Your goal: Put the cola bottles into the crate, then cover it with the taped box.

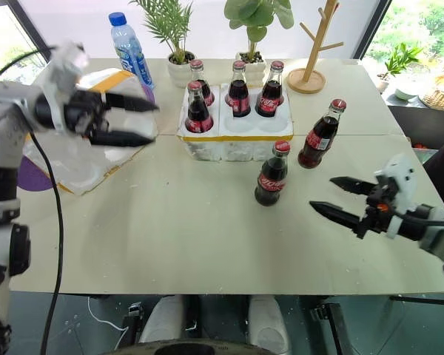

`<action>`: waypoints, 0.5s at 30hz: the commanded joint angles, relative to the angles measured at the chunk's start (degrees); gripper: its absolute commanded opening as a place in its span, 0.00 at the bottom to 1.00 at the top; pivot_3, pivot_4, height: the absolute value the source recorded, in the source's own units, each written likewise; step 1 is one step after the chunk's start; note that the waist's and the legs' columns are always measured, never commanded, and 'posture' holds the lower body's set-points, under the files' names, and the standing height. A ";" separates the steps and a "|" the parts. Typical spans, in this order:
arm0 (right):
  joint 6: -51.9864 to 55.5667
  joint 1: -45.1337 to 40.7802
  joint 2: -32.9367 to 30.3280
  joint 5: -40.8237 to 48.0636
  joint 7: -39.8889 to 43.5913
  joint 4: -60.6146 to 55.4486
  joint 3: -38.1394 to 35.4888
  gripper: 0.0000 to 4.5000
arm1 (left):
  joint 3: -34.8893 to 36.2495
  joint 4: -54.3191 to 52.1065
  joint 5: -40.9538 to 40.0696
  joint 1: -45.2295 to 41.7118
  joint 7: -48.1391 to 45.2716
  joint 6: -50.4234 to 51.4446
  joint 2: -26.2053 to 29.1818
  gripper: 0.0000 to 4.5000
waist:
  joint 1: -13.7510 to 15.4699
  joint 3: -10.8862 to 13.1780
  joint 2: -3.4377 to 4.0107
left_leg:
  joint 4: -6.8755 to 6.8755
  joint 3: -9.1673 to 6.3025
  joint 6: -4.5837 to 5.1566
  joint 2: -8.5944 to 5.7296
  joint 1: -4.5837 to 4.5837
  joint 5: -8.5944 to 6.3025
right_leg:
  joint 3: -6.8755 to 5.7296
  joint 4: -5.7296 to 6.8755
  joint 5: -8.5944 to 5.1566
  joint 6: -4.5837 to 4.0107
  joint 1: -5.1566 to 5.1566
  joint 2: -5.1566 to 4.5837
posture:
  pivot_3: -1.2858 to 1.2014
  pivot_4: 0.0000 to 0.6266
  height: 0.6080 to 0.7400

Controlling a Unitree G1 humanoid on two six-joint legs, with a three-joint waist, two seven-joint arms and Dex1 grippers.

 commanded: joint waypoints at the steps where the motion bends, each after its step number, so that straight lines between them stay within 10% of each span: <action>1: -1.21 -1.69 1.95 0.11 -2.27 -2.05 2.10 1.00 | 0.85 -5.99 -1.38 1.67 3.23 0.38 0.26 0.99 | 0.07 0.00 -0.01 | 0.00 0.00 0.00 0.00 0.00 0.00 | 0.00 -0.01 0.00 0.00 0.00 0.00 | 0.52 0.24 1.00; 15: -2.13 -13.91 10.16 -4.07 -8.79 3.69 15.97 1.00 | 1.34 -11.23 -4.74 5.32 9.36 1.38 0.19 0.99 | -0.11 0.00 0.00 | -0.02 -0.04 0.03 0.00 0.03 -0.01 | 0.03 -0.02 -0.01 -0.02 0.01 0.07 | 0.52 0.24 1.00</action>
